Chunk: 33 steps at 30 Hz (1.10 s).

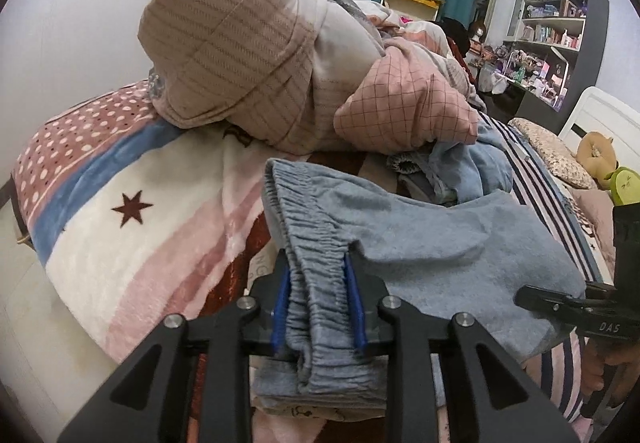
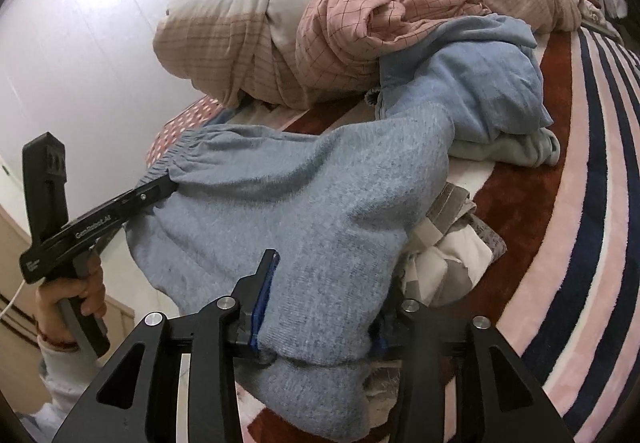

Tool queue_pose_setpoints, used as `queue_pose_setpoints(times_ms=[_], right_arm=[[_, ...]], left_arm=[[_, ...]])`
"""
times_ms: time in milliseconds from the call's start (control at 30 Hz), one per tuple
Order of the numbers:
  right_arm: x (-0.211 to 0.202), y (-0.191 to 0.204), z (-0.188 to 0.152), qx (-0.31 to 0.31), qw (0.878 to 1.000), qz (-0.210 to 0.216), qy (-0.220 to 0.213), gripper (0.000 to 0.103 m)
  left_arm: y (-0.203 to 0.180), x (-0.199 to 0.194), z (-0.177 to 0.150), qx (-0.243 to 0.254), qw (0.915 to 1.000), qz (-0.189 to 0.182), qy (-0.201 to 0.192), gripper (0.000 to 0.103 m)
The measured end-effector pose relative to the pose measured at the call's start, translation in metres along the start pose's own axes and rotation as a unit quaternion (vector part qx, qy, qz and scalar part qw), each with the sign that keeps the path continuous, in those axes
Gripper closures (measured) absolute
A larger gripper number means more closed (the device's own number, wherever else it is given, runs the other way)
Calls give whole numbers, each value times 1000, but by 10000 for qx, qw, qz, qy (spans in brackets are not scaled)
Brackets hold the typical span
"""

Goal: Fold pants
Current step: 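Lift the sweatpants bundle with both tools and carry it onto the clothes heap, then lower the bundle onto the clothes heap and open both tools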

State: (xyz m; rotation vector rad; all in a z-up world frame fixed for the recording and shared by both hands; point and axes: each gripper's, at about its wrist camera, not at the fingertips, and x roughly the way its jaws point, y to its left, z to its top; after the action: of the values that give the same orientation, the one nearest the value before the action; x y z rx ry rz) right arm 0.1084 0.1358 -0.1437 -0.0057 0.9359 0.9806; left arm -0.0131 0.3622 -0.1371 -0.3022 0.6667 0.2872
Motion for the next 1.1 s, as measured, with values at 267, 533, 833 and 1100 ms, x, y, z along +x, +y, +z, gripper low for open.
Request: queue_pose_setpoints(times_ms=[267,533,833,1100], right_arm=[[-12,-2,-3,29,10000,-4,26,66],[-25,-4,-6,54,10000,3,-22,65],[-60,-3,-19,12,9997,-18,-258,65],[-104,-10,-35,-23,9985,-224,-491,59]], left_arm=[[-5,-8,1,15,9999,159,-3,78],[-18,-35,5,163,9990,396,-148,75],[-44,-64,-3,242,9988,359,-239,64],[-93,-85,-11,474,9981,191,-333,51]])
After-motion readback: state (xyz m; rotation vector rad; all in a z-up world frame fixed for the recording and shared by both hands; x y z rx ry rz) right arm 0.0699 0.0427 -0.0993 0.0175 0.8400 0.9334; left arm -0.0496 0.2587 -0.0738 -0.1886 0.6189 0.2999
